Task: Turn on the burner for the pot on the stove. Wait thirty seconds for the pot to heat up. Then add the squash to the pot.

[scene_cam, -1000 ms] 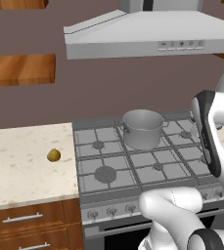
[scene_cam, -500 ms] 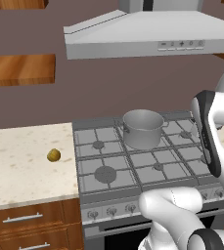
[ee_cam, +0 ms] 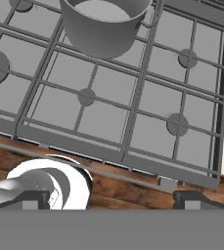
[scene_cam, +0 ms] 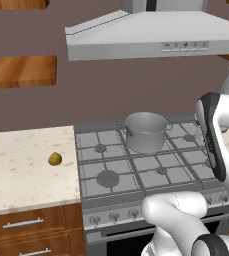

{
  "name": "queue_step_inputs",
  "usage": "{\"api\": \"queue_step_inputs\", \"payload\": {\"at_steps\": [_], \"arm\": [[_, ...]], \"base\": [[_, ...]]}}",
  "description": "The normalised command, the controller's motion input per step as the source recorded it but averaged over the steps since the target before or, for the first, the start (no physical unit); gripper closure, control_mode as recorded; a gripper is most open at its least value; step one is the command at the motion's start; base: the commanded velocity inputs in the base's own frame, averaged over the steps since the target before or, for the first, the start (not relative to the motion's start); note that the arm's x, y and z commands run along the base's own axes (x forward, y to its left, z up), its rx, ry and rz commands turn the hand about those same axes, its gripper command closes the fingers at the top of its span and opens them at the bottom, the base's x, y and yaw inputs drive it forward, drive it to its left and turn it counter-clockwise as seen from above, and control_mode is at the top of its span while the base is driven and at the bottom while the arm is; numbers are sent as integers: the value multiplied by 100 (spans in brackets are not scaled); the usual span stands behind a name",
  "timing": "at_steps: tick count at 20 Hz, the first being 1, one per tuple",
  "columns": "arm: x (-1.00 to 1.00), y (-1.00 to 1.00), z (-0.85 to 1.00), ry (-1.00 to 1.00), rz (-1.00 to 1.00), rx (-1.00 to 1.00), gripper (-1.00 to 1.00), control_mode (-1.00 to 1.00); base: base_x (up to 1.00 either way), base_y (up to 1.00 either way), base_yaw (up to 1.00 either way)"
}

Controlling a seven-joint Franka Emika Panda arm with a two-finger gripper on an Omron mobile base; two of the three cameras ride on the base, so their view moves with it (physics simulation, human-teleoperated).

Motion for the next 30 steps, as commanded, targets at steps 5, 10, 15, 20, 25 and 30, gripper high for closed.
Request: {"api": "queue_step_inputs", "payload": {"at_steps": [5,10,15,20,25,30], "arm": [[0,0,0,0,0,0,-100,-100],[0,0,0,0,0,0,-100,-100],[0,0,0,0,0,0,-100,-100],[0,0,0,0,0,0,-100,-100],[0,0,0,0,0,0,-100,-100],[0,0,0,0,0,0,-100,-100]], "base": [[0,0,0],[0,0,0],[0,0,0],[0,0,0],[0,0,0],[0,0,0]]}}
